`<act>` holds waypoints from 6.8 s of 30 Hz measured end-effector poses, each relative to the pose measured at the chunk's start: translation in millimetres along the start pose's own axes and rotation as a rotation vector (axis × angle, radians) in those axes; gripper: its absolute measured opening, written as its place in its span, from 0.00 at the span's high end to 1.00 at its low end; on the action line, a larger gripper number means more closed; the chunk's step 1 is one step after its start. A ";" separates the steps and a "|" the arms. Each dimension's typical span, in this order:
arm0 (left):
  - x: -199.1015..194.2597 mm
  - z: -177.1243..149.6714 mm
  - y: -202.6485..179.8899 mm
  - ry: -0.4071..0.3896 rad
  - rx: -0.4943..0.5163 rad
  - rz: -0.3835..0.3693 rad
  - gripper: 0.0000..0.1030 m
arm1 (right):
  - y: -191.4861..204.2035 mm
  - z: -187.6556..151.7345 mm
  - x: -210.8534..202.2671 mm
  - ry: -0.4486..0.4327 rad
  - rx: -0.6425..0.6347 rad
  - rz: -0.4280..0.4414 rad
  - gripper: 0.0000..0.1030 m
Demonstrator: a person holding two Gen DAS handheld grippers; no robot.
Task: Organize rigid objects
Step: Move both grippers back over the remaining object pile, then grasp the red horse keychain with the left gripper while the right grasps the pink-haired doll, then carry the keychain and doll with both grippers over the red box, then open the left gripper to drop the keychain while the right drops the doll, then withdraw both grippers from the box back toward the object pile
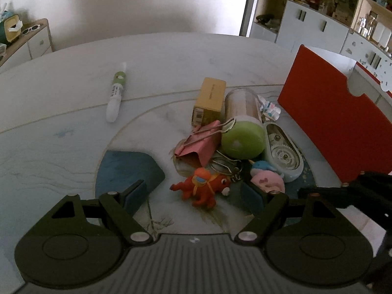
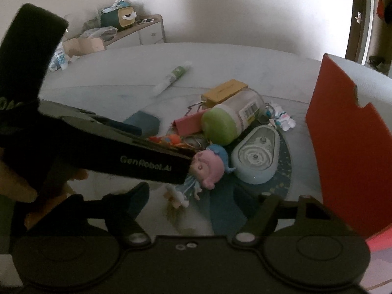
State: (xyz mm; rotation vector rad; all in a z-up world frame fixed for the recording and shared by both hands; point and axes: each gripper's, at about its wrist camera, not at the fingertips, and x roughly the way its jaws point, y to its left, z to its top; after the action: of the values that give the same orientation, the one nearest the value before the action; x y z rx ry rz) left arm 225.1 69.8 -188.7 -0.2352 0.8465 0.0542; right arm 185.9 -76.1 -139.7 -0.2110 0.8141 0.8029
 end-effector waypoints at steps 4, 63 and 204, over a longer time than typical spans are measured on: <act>1.7 -0.1 -8.3 -0.016 0.046 0.005 0.28 | -1.5 0.6 6.2 -0.001 0.013 -0.010 0.33; -149.7 28.2 -44.1 -0.068 0.051 -0.191 0.47 | -25.7 7.5 -179.4 -0.192 0.150 -0.222 0.62; -115.7 104.9 -189.2 -0.091 0.162 -0.221 0.18 | -118.8 18.1 -185.3 -0.153 0.156 -0.188 0.01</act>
State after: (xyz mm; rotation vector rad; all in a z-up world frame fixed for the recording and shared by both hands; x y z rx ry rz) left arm 252.1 -85.0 -0.5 -0.1711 0.7259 -0.2081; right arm 203.4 -253.3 -9.1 -0.0851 0.6973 0.5684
